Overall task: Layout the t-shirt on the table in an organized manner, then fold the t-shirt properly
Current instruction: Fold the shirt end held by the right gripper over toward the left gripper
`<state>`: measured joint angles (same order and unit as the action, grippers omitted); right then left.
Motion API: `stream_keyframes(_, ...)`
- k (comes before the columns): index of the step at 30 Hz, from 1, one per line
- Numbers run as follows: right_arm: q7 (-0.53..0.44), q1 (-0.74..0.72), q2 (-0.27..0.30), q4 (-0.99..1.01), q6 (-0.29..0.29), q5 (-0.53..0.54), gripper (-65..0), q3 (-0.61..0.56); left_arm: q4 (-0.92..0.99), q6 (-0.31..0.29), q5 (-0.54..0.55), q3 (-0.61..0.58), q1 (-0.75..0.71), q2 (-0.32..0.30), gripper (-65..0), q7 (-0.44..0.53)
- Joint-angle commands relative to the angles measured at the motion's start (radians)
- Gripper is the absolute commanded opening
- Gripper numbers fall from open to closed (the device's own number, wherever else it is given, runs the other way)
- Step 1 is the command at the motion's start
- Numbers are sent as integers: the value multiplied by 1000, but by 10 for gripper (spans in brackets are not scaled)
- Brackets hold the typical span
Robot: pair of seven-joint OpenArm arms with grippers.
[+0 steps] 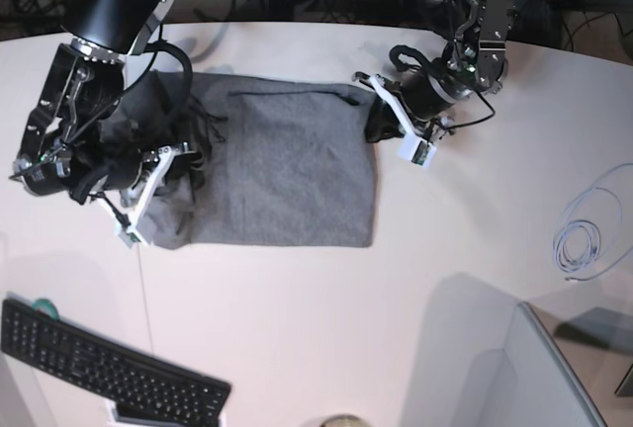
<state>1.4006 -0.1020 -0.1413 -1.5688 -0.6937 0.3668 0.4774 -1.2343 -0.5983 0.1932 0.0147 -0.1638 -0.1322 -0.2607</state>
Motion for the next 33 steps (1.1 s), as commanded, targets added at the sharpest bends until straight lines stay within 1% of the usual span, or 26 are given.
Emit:
stream_keyframes(1, -4, -21, -2, -15, -4, 30, -648, -6, -17, -5, 18, -3, 5, -4, -650, 19)
stream_keyframes(7, -10, -21, -2, -15, -4, 208, -648, -24, -17, -5, 19, -40, 19, -4, -650, 19)
stream_keyframes(9, -28, -21, -1, -15, 45, 254, -648, -70, -11, -4, 19, -51, 27, -4, -650, 18)
stream_keyframes(12, -80, -15, 1, -9, 104, 294, -648, -127, -15, -4, 19, -49, 28, -4, -650, 18)
stream_keyframes(14, -102, -14, 1, -8, 119, 308, -648, -159, -17, -4, 19, -49, 28, -4, -650, 18)
stream_keyframes(19, -163, -3, 2, 9, 124, 301, -648, -237, -17, -4, 19, -46, 28, -4, -650, 18)
stream_keyframes(22, -192, -3, 2, 77, 164, 301, -648, -246, -17, -4, 19, -43, 28, -4, -650, 18)
stream_keyframes(28, -283, -8, 7, 192, 170, 301, -648, -251, -17, -4, 19, -42, 27, -8, -650, 18)
stream_keyframes(31, -301, -23, 10, 221, 170, 300, -648, -251, -19, -4, 19, -40, 27, -11, -650, 18)
stream_keyframes(33, -303, -34, 27, 247, 170, 300, -648, -251, -29, -4, 21, -40, 22, -11, -650, 18)
